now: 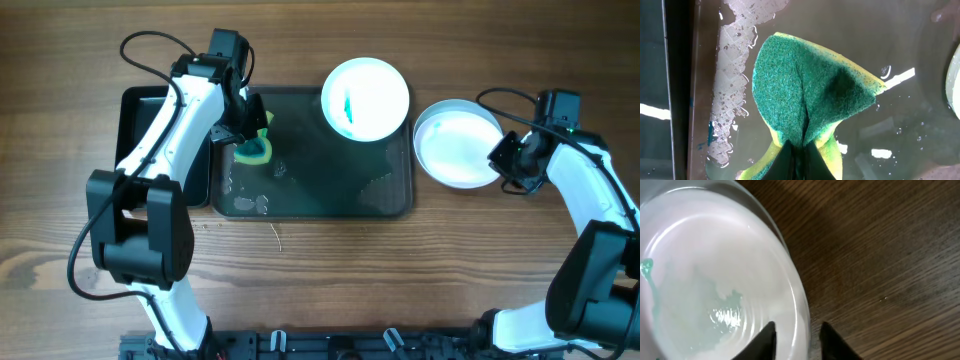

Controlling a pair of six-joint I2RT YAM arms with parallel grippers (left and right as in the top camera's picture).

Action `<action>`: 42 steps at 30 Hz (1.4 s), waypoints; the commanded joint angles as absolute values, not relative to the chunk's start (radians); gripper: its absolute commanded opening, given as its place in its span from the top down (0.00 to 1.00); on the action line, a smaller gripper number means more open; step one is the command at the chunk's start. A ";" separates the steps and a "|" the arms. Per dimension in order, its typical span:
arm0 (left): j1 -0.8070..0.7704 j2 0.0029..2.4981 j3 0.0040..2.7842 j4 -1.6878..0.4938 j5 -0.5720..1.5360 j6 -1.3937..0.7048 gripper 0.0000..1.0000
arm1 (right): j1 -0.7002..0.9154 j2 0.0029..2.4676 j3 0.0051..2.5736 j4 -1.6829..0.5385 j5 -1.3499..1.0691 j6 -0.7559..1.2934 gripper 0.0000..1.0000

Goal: Clean dirty plates on tray and stack at the side
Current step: 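Carry the plate right and stack it on the first plate, then move the right gripper to the third plate and grasp its rim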

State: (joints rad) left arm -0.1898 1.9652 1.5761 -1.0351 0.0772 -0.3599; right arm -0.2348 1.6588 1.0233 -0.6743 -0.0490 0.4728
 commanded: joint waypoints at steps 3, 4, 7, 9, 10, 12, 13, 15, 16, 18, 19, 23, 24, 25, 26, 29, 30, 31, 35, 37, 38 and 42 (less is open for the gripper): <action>-0.192 1.952 1.594 -1.028 0.089 -0.344 0.96 | -0.242 1.651 1.114 -0.740 -0.086 0.470 0.65; -0.192 1.952 1.594 -1.027 0.089 -0.344 0.96 | -0.242 1.649 1.142 -0.761 -0.103 0.466 0.65; -0.192 1.952 1.594 -1.020 0.089 -0.344 0.96 | -0.234 1.644 1.236 -0.799 -0.180 0.383 0.63; -0.192 1.952 1.594 -1.018 0.089 -0.344 0.96 | -0.223 1.640 1.293 -0.833 -0.228 0.340 0.62; -0.192 1.952 1.594 -1.019 0.089 -0.344 0.96 | -0.216 1.640 1.314 -0.855 -0.250 0.327 0.62; -0.192 1.952 1.594 -1.018 0.089 -0.344 0.96 | -0.201 1.640 1.326 -0.893 -0.308 0.313 0.62; -0.192 1.952 1.594 -1.018 0.089 -0.344 0.96 | -0.192 1.640 1.326 -0.927 -0.347 0.311 0.63; -0.192 1.952 1.594 -1.018 0.089 -0.344 0.96 | -0.165 1.644 1.322 -0.999 -0.417 0.265 0.67; -0.192 1.952 1.594 -1.018 0.089 -0.344 0.96 | -0.147 1.646 1.320 -1.039 -0.429 0.246 0.68; -0.192 1.952 1.594 -1.019 0.089 -0.344 0.96 | -0.105 1.646 1.316 -1.111 -0.419 0.209 0.70; -0.192 1.952 1.594 -1.019 0.089 -0.344 0.96 | -0.089 1.646 1.314 -1.134 -0.414 0.199 0.70; -0.192 1.952 1.594 -1.019 0.089 -0.344 0.96 | -0.014 1.646 1.299 -1.189 -0.336 0.187 0.71; -0.192 1.952 1.594 -1.018 0.089 -0.344 0.96 | -0.003 1.646 1.288 -1.187 -0.320 0.187 0.72; -0.192 1.952 1.594 -1.019 0.089 -0.344 0.96 | 0.007 1.646 1.267 -1.171 -0.307 0.191 0.72; -0.192 1.952 1.594 -1.019 0.089 -0.344 0.96 | 0.010 1.646 1.247 -1.158 -0.299 0.198 0.73; -0.192 1.952 1.594 -1.019 0.089 -0.344 0.96 | 0.009 1.646 1.174 -1.088 -0.281 0.213 0.76; -0.192 1.952 1.594 -1.019 0.089 -0.344 0.96 | 0.008 1.646 1.152 -1.062 -0.281 0.214 0.76; -0.192 1.952 1.594 -1.019 0.089 -0.344 0.96 | 0.008 1.649 1.131 -1.035 -0.281 0.216 0.76; -0.192 1.952 1.594 -1.018 0.089 -0.344 0.96 | 0.008 1.671 1.076 -0.929 -0.277 0.224 0.77; -0.192 1.952 1.594 -1.018 0.089 -0.344 0.96 | 0.008 1.692 1.069 -0.896 -0.260 0.240 0.78; -0.192 1.952 1.594 -1.018 0.089 -0.344 0.96 | 0.008 1.708 1.069 -0.880 -0.251 0.239 0.78; -0.192 1.952 1.594 -1.018 0.089 -0.344 0.96 | 0.008 1.769 1.069 -0.815 -0.244 0.239 0.81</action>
State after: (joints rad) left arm -0.1898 1.9652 1.5761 -1.0206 0.0772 -0.3599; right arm 0.0097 1.7142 1.0821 -0.8463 -0.2729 0.2283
